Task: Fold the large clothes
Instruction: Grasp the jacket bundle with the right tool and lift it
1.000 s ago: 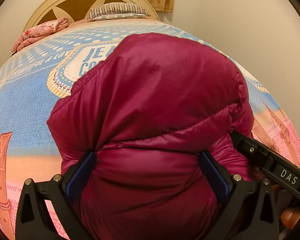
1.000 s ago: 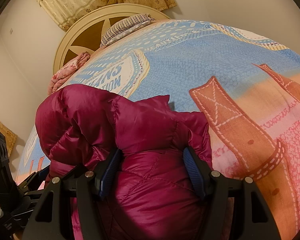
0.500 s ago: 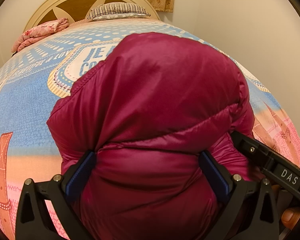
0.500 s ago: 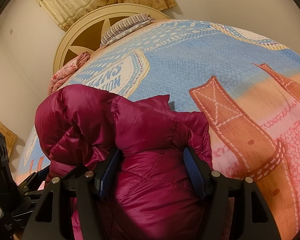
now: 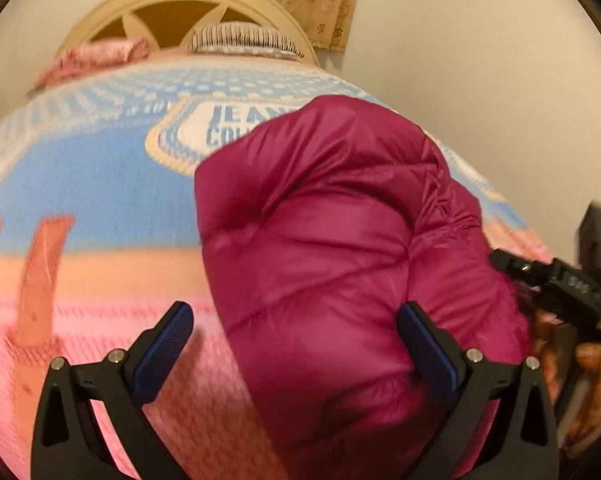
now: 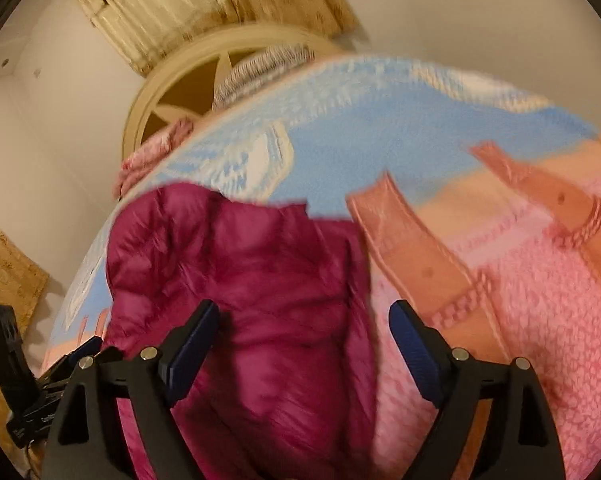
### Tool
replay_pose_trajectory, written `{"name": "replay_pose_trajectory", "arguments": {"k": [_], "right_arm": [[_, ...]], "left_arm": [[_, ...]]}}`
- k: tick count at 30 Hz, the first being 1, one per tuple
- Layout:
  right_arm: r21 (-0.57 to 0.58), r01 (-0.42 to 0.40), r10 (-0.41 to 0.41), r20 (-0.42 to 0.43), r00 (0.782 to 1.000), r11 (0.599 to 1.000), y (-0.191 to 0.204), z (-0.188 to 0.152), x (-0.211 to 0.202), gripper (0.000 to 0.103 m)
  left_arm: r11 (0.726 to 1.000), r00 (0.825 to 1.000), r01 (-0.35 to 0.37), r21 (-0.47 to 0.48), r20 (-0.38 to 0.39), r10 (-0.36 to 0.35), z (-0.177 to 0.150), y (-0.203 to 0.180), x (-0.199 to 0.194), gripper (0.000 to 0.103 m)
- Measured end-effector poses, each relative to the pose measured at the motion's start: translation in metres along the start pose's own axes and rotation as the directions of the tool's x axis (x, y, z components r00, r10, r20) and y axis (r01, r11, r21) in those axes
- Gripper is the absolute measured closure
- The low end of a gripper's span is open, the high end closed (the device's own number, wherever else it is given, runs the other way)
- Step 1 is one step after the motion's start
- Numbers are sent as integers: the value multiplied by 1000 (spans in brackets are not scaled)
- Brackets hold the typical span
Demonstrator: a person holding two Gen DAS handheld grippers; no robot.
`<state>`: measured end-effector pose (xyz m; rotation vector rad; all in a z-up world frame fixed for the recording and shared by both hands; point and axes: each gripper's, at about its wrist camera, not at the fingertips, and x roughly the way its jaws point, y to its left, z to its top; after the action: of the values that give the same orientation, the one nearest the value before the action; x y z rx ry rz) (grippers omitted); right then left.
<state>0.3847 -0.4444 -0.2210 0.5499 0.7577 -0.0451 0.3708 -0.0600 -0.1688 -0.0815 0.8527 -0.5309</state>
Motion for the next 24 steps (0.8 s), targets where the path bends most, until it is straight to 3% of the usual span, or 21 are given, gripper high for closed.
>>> {"name": "replay_pose_trajectory", "arguments": {"k": [4,6,8,11,14,20,24], "right_arm": [[34,-133,135,-49,990,990,0,-2,6,16],[23,-165,166,-113,980,986,10,-8,16,20],[12,-182,181,-144,973,983,20,-11,19,42],[-46,-191,184,-135,974,980,42,-16,6,65],[-88,-206,193,-135,972,975,67,-23,-7,71],[-155,-287,261,-166,951,945,128,-45,-20,74],[-166,-365,330,-203,922,916,168,-62,-15,74]], "left_arm": [[982,987,136,-133,-72,-146,-4,9,15,0],[972,975,193,-133,-84,-205,-7,1,17,10],[986,984,164,-42,-66,-166,-8,-16,5,31],[992,996,89,94,-32,-86,-12,-37,-22,54],[991,999,52,124,-11,-52,-18,-41,-52,66],[990,998,-57,131,31,54,-30,-20,-114,67],[984,989,-136,110,78,128,-42,9,-154,67]]}}
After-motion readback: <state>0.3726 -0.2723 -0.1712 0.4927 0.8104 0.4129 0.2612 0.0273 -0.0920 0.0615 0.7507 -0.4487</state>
